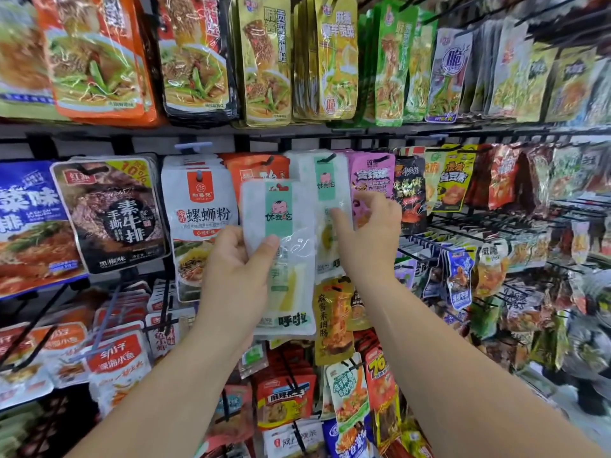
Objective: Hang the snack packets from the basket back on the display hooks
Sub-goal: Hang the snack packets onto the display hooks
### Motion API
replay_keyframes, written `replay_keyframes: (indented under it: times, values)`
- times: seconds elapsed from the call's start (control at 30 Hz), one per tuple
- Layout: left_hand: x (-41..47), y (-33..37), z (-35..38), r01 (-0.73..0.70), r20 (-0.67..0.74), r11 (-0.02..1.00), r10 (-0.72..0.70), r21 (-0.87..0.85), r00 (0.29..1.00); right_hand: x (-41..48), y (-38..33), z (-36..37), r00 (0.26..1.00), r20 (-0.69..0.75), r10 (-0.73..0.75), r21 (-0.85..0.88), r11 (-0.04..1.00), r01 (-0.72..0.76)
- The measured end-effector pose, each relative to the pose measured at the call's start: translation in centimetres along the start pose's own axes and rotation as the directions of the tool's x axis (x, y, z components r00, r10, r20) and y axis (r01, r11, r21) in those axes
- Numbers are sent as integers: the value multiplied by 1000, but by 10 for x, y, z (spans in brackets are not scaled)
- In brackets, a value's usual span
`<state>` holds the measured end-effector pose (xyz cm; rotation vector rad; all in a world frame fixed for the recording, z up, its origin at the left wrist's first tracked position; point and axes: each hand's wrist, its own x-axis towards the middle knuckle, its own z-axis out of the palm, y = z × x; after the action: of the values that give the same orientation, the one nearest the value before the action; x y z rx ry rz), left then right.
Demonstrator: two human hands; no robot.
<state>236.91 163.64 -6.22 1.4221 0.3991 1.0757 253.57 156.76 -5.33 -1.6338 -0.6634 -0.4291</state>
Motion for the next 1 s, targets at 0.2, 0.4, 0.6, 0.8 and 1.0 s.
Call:
replay_keyframes:
  times: [0.2, 0.4, 0.6, 0.8, 1.0]
  values:
    - [19, 3, 45, -7, 20, 1000, 7, -2, 1000, -18, -5, -35, 970, 244, 11, 305, 948, -88]
    - [32, -2, 68, -40, 5, 990, 40, 137, 999, -13, 0, -30, 960, 279, 3, 277, 957, -83]
    - [43, 7, 67, -98, 58, 972, 87, 212, 995, 1, 1, -31, 970, 229, -83, 343, 940, 0]
    - [53, 14, 71, -98, 36, 945, 91, 313, 995, 8, 0, -22, 967, 247, -70, 290, 957, -5]
    - [55, 8, 66, -147, 46, 906, 140, 398, 989, 11, 3, -19, 953, 285, -100, 150, 987, 58]
